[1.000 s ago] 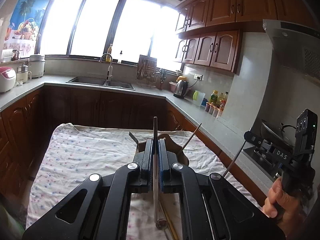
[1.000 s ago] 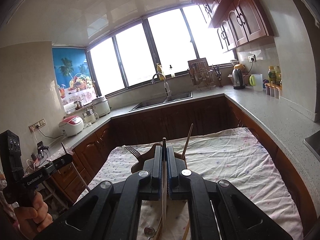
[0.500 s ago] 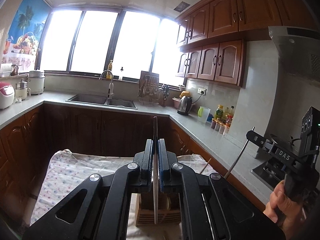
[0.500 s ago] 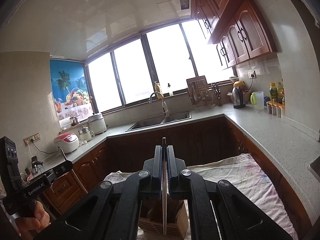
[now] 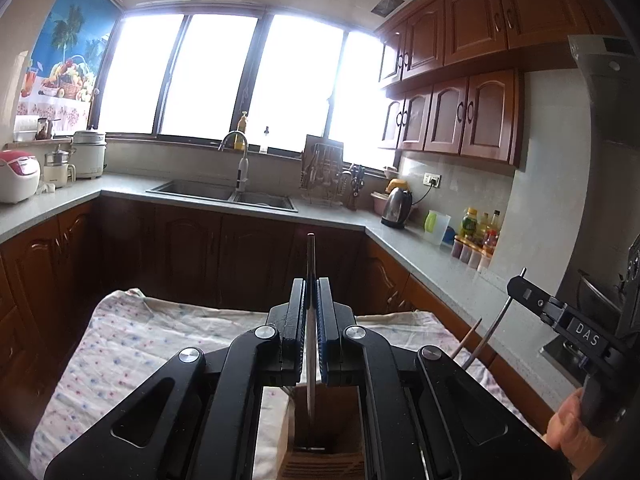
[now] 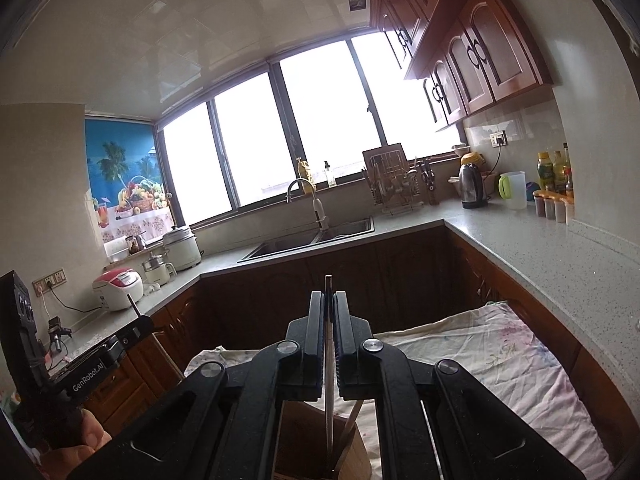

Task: Organize utensils
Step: 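Insert the metal chopstick into the holder with the left gripper while the right inserts its chopstick, then open both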

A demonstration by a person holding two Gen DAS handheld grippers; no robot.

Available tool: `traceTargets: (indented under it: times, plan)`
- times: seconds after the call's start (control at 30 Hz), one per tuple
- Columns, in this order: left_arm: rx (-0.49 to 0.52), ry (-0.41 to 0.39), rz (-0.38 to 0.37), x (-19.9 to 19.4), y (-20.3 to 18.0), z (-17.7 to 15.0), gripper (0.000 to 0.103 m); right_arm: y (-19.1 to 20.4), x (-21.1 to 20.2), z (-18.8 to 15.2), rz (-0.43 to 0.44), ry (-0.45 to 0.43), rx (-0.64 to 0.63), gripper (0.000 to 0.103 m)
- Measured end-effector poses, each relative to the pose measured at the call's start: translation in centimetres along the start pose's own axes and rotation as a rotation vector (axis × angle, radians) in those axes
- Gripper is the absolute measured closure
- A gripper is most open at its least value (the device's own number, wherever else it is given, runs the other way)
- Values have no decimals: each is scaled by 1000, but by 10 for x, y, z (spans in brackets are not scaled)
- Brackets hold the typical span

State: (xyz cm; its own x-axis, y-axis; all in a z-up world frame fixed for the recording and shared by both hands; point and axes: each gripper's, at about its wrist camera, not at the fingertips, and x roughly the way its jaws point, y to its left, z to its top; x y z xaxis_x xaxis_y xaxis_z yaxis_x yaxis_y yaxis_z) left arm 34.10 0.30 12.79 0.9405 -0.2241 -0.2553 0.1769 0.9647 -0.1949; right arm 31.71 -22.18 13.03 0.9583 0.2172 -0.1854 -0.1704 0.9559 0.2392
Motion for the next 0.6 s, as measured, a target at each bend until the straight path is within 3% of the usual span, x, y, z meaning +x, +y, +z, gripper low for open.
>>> traceTargets:
  times: [0.33,0.6]
  plan:
    - [-24,98,4,16,10,-44,99,-11,20,-45,-16,76,19,99]
    - [-20,112,-10,16,11,-46,99,-14,23,-50,-27,115,19,98]
